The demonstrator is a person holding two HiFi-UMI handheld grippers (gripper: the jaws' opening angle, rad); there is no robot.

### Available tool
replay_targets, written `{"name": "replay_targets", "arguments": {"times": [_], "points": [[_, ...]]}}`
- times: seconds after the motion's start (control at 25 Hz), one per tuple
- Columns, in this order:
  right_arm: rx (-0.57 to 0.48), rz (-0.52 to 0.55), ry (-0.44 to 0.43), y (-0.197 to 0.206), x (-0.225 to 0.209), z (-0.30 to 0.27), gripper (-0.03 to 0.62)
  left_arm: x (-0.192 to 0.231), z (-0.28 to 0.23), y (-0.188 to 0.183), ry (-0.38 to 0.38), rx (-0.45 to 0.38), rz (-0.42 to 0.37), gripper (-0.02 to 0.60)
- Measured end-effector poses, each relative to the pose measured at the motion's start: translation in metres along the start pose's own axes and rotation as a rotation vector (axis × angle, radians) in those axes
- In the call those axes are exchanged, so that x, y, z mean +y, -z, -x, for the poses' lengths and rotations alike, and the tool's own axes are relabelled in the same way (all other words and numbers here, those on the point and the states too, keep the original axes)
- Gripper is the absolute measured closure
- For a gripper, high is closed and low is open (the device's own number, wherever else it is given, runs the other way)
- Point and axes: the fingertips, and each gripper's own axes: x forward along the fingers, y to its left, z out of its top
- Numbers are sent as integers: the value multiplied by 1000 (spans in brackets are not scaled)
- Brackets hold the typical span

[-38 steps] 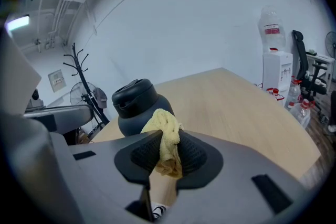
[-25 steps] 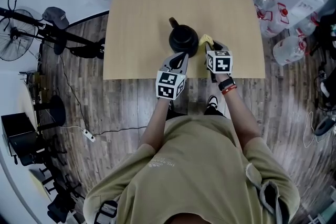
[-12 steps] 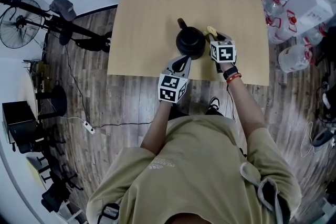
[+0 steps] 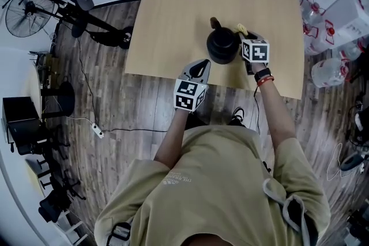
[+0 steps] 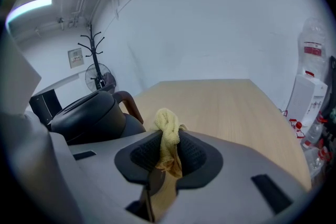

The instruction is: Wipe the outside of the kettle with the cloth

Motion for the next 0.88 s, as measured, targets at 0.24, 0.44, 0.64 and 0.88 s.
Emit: {"name": "replay_targets", "arguments": {"times": [0.24, 0.44, 0.64, 0.88], "points": [[-28, -43, 72, 13, 2, 28, 502, 12, 8, 3, 34, -9, -7, 557], [-35, -104, 125, 37, 14, 59, 502, 21, 10, -1, 80, -22, -12, 557], [-22, -150, 157, 66, 37, 83, 502, 32, 9, -2, 116, -31, -10, 557], [12, -179, 139, 96, 84, 87, 502, 52, 14, -3, 144, -44, -9, 557]]}}
